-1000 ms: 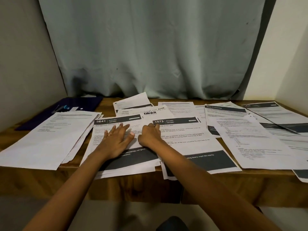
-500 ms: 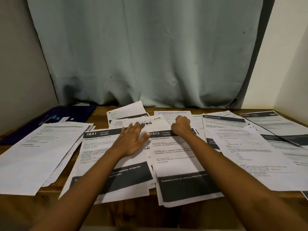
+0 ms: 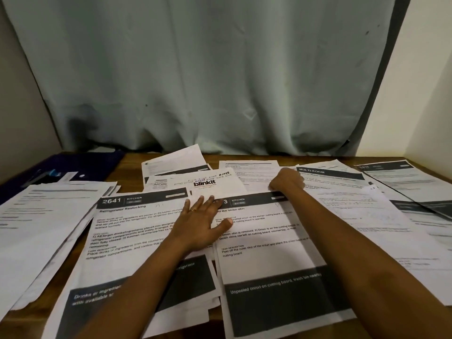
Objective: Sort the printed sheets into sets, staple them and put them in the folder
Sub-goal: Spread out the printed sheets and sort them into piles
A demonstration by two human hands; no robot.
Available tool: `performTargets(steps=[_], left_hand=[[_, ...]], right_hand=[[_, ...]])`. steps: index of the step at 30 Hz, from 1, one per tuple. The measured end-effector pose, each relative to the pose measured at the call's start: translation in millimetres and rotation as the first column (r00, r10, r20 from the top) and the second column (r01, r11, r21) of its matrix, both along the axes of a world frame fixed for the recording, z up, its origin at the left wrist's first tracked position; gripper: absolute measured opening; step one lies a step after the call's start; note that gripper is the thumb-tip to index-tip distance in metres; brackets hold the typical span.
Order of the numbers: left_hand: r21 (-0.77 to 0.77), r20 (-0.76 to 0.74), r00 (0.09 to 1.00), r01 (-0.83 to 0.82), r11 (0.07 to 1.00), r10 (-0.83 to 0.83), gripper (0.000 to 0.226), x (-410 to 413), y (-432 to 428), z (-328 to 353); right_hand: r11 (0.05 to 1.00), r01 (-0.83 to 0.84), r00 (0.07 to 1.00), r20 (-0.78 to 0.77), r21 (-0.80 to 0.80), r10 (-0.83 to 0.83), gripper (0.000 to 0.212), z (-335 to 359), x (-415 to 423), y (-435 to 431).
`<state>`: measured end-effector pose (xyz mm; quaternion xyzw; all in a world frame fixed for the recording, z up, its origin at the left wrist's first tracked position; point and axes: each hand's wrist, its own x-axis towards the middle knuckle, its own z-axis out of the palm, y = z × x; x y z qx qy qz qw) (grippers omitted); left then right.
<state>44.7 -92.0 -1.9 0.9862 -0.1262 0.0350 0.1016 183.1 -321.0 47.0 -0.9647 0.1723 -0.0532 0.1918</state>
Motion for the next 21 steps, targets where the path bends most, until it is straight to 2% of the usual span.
performTargets(steps=[3,5,8,11,13,16,21], left_hand=[[0.013,-0.001,1.000,0.004,1.000,-0.004,0.096,1.5,0.5,-1.0],[0.016,-0.003,1.000,0.003,1.000,-0.003,0.091,2.8,0.9,-1.2],[0.021,0.007,1.000,0.005,1.000,-0.005,0.083,3.3,0.8,-1.9],[0.010,0.002,1.000,0.005,1.000,-0.005,0.090,2.5,1.3,-2.2],[0.010,0.005,1.000,0.003,1.000,-0.003,0.093,1.4,0.7,-1.4],[0.005,0.000,1.000,-0.003,1.000,0.003,0.086,0.3,0.0,0.1],[0.010,0.007,1.000,-0.004,1.000,0.004,0.079,-0.4,-0.6,0.9]], right_hand=[[0.998,-0.041,0.999,-0.021,0.046,0.042,0.038,2.3,8.6,-6.2],[0.997,-0.055,0.998,-0.017,0.050,0.056,0.034,3.9,13.3,-11.8],[0.993,-0.071,0.995,0.071,0.089,0.065,0.030,7.4,15.2,-18.5],[0.956,-0.070,0.962,0.272,0.286,-0.011,0.022,9.9,21.0,-22.4],[0.927,-0.111,0.916,0.398,0.359,-0.045,0.015,19.2,20.8,-22.6],[0.863,-0.191,0.820,0.559,0.468,-0.122,0.021,41.6,13.6,-20.9],[0.760,-0.364,0.556,0.780,0.538,-0.286,0.023,76.0,-11.3,-14.7]])
